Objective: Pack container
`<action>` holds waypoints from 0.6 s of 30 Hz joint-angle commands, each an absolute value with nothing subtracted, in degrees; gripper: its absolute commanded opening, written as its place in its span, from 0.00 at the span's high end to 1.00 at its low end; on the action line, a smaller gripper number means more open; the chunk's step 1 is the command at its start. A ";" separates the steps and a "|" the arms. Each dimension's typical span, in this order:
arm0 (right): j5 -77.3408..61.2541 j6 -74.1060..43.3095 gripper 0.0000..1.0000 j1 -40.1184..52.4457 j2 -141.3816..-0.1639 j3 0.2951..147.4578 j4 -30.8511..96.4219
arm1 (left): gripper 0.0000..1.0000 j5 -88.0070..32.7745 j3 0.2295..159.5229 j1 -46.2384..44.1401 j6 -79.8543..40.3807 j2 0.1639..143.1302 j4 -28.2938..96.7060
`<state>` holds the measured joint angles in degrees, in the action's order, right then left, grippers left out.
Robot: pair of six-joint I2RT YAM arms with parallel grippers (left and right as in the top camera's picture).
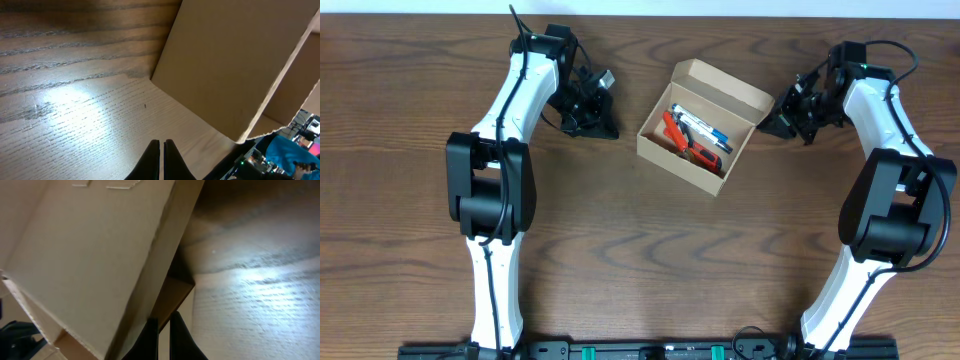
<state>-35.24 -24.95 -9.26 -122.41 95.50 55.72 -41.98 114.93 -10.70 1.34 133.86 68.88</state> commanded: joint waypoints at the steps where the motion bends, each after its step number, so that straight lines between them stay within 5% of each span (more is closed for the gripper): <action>1: -40.16 -24.36 0.98 -9.30 -122.63 96.77 54.26 | 0.94 -41.78 115.61 -10.46 2.66 134.37 69.47; 18: -49.78 -24.38 0.97 -8.16 -122.63 96.75 46.96 | 0.94 -41.56 115.61 -10.46 4.12 134.37 70.26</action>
